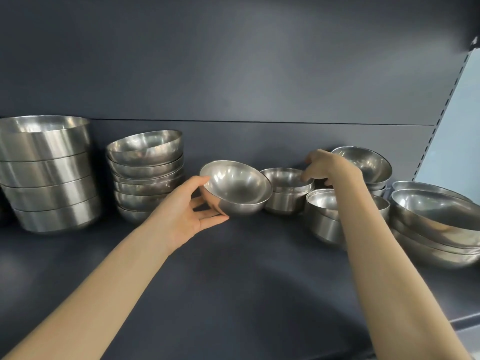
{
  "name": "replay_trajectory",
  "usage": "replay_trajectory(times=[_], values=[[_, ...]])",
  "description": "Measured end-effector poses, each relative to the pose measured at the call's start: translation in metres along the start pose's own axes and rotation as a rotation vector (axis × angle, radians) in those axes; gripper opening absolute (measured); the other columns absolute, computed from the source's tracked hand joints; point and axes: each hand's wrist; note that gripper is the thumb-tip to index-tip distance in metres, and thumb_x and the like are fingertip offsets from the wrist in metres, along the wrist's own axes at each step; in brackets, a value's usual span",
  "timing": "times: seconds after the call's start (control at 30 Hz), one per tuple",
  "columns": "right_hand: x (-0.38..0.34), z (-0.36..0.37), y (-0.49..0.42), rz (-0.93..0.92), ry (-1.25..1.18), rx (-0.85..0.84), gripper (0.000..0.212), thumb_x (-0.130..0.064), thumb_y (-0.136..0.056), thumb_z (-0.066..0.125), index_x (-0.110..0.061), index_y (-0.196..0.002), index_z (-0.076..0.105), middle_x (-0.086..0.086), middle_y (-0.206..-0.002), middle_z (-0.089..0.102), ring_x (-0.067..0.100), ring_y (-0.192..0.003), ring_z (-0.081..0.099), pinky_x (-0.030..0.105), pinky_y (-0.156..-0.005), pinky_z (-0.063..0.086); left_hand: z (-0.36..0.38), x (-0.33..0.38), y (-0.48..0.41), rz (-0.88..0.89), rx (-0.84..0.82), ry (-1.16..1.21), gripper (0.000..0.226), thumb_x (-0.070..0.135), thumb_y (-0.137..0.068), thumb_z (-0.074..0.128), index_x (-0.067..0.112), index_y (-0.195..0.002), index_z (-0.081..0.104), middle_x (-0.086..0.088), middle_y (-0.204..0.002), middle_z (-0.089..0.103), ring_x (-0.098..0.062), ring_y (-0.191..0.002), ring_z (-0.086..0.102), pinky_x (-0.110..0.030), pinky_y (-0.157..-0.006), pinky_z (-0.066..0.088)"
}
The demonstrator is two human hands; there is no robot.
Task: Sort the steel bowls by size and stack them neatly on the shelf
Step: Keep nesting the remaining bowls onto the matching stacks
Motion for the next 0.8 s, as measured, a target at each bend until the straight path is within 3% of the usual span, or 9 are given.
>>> replay_trajectory(times=[0.07,0.2,0.3,0.37,0.57,0.8], values=[[-0.001,0.004,-0.001,0.003,0.040,-0.015,0.034,-0.014,-0.082,0.063,-0.009,-0.115,0.056,0.007,-0.098,0.060,0.028,-0.084,0.061,0.032,-0.075,0.049,0.001,-0.001,0.001,0.002,-0.005,-0.015,0.014,0.019,-0.094,0.056,0.013,-0.107,0.057,-0.013,-0.099,0.059,-0.034,-0.088,0.066,-0.048,-0.074,0.059],[-0.002,0.010,-0.005,0.000,0.027,-0.018,0.030,-0.014,-0.080,0.061,-0.012,-0.109,0.060,0.008,-0.095,0.065,0.028,-0.087,0.066,0.034,-0.080,0.054,0.003,-0.003,0.003,0.008,0.026,-0.028,0.008,0.018,-0.095,0.055,0.011,-0.094,0.055,-0.013,-0.090,0.060,-0.035,-0.089,0.064,-0.049,-0.080,0.055],[0.000,0.010,0.000,0.000,0.003,0.051,0.008,-0.003,-0.080,0.055,-0.004,-0.088,0.059,0.008,-0.076,0.054,0.024,-0.064,0.055,0.025,-0.058,0.043,0.002,-0.001,0.003,0.019,0.031,-0.017,0.009,0.019,-0.095,0.055,0.010,-0.095,0.054,-0.013,-0.088,0.059,-0.035,-0.093,0.063,-0.050,-0.083,0.055],[0.005,0.012,0.001,0.009,-0.023,0.110,0.009,0.003,-0.081,0.050,-0.004,-0.074,0.051,0.008,-0.069,0.045,0.021,-0.054,0.043,0.023,-0.050,0.032,0.001,0.000,0.002,0.020,0.031,-0.008,0.012,0.019,-0.095,0.055,0.010,-0.102,0.056,-0.013,-0.094,0.060,-0.034,-0.094,0.065,-0.050,-0.083,0.055],[0.008,0.017,-0.004,-0.029,-0.197,0.232,0.014,0.004,-0.079,0.046,0.000,-0.085,0.058,0.014,-0.085,0.054,0.027,-0.067,0.050,0.029,-0.061,0.043,0.000,0.001,0.001,0.011,0.015,0.013,0.022,0.020,-0.094,0.056,0.011,-0.114,0.056,-0.013,-0.101,0.060,-0.035,-0.094,0.065,-0.049,-0.078,0.058],[0.007,0.015,-0.007,-0.110,-0.451,0.254,0.022,0.003,-0.082,0.052,0.000,-0.093,0.070,0.017,-0.100,0.068,0.026,-0.076,0.059,0.037,-0.071,0.059,0.000,0.002,0.002,0.011,0.016,0.016,0.025,0.020,-0.093,0.057,0.012,-0.117,0.057,-0.013,-0.104,0.060,-0.032,-0.085,0.070,-0.050,-0.073,0.059]])
Point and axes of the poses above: each hand's wrist, its own y-axis away from the middle knuckle, its own z-axis out of the palm, x = y × z
